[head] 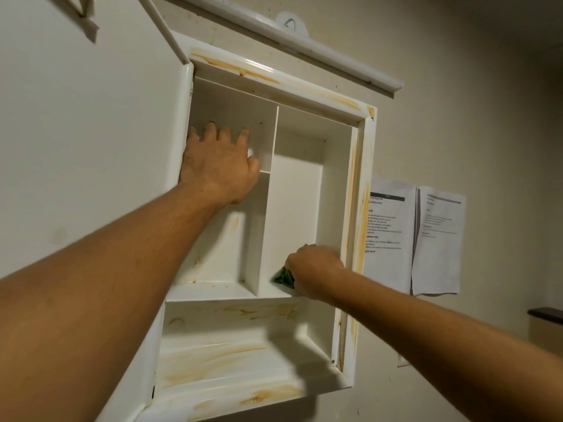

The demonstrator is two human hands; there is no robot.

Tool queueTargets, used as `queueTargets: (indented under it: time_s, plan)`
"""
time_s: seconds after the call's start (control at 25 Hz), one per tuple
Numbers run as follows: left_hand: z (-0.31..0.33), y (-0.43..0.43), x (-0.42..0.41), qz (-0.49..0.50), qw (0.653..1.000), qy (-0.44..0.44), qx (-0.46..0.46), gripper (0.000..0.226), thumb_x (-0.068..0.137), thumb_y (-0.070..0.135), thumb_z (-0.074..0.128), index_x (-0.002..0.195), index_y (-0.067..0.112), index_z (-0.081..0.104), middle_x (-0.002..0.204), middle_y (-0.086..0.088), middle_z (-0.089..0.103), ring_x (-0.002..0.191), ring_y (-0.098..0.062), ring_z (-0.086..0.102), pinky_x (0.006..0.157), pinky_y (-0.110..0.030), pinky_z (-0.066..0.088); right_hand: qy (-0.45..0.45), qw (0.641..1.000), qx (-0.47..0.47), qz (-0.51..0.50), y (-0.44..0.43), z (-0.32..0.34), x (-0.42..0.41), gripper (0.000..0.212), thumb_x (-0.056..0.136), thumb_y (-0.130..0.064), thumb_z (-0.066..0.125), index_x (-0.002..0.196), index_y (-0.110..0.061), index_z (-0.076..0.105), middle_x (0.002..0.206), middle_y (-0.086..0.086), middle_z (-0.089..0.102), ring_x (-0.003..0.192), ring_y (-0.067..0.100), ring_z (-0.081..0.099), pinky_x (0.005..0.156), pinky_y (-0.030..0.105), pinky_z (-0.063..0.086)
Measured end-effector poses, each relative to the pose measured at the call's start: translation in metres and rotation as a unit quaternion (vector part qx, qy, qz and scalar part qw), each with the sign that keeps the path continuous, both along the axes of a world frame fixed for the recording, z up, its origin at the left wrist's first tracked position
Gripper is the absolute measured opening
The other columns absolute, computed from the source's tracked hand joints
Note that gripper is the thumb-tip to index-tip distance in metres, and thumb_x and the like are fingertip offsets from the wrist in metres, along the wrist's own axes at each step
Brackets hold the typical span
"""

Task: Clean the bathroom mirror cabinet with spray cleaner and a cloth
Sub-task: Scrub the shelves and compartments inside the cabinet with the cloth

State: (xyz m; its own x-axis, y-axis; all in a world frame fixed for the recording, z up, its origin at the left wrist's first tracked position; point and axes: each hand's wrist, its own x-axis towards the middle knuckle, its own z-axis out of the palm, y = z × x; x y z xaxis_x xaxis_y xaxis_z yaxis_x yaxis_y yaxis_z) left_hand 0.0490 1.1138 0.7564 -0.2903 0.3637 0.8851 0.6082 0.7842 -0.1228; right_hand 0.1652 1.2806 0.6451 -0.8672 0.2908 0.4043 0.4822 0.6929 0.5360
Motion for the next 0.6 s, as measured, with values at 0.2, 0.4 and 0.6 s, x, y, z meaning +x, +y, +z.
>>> queueTargets:
  time_s: [0.2, 0.4, 0.6]
  plan:
    - [0.0, 0.001, -0.001, 0.01, 1.0, 0.003, -0.002, 0.076, 0.093, 0.049, 0.008, 0.16, 0.018, 0.028, 0.154, -0.02, 0.045, 0.144, -0.041, 0.036, 0.117, -0.06, 0.029, 0.143, 0.919, -0.351, 0.105, -0.001, -0.005, -0.014, 0.025, 0.092, -0.01, 0.052, 0.105, -0.01, 0.073, 0.099, 0.008, 0.071, 0.089, 0.023, 0.067, 0.081, 0.036, 0.06]
    - [-0.001, 0.0, 0.002, 0.011, 1.0, 0.0, -0.001, 0.083, 0.087, 0.051, 0.002, 0.158, 0.018, 0.029, 0.153, -0.021, 0.046, 0.143, -0.041, 0.037, 0.116, -0.061, 0.029, 0.068, 0.903, -0.371, 0.207, 0.001, -0.007, -0.003, 0.016, 0.09, -0.006, 0.058, 0.095, -0.018, 0.067, 0.097, 0.007, 0.068, 0.089, 0.026, 0.067, 0.075, 0.037, 0.058]
    - [0.0, -0.001, 0.001, 0.012, 1.0, -0.008, -0.01, 0.075, 0.094, 0.05, 0.011, 0.159, 0.017, 0.026, 0.154, -0.02, 0.044, 0.144, -0.041, 0.036, 0.118, -0.061, 0.028, -0.002, 0.999, -0.01, 0.033, 0.016, -0.002, -0.001, 0.025, 0.093, -0.03, 0.055, 0.111, -0.016, 0.064, 0.091, 0.003, 0.067, 0.08, 0.025, 0.063, 0.073, 0.039, 0.052]
